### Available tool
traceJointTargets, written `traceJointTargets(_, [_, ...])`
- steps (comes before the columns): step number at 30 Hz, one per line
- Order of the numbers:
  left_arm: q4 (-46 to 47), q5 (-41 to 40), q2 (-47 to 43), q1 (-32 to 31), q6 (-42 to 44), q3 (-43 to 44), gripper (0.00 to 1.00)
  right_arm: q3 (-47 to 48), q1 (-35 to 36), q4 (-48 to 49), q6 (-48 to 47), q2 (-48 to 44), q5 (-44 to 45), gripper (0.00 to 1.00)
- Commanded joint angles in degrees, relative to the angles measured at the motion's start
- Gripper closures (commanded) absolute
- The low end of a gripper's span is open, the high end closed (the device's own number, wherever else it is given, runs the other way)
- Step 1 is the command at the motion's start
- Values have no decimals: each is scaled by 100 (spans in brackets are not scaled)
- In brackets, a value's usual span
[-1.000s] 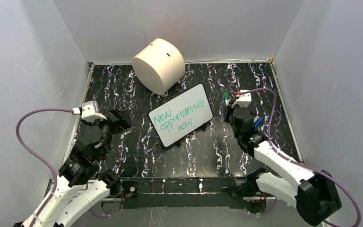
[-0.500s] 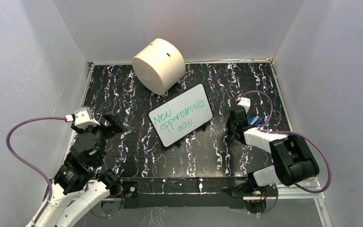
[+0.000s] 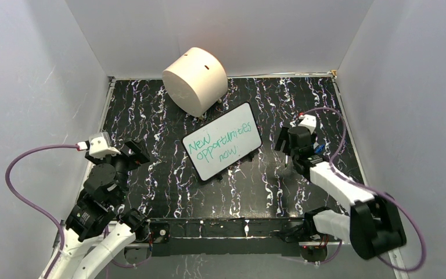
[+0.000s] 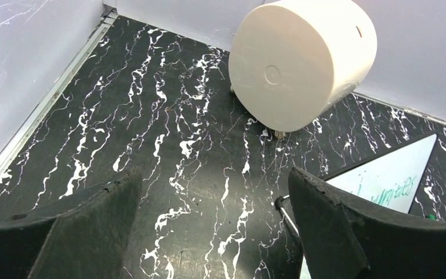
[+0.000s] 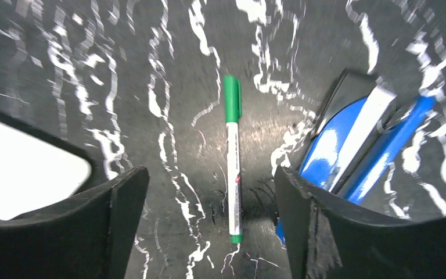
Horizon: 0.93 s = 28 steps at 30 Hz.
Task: Write a sentence on the whiteboard
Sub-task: Reset both arms
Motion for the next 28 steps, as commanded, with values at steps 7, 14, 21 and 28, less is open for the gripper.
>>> traceJointTargets(7, [-84, 461, -280, 36, 391, 579, 8, 1389, -25, -2052, -931, -2786, 627, 1])
traceJointTargets(14, [-206, 672, -547, 36, 602, 922, 7, 2026, -25, -2689, -1420, -3961, 929, 1])
traceJointTargets(21, [-327, 982, -862, 36, 619, 1103, 7, 1758, -24, -2631, -1623, -4727, 890, 1])
traceJointTargets(28, [-407, 1082, -993, 36, 635, 1175, 7, 1658, -30, -2585, -1723, -4863, 774, 1])
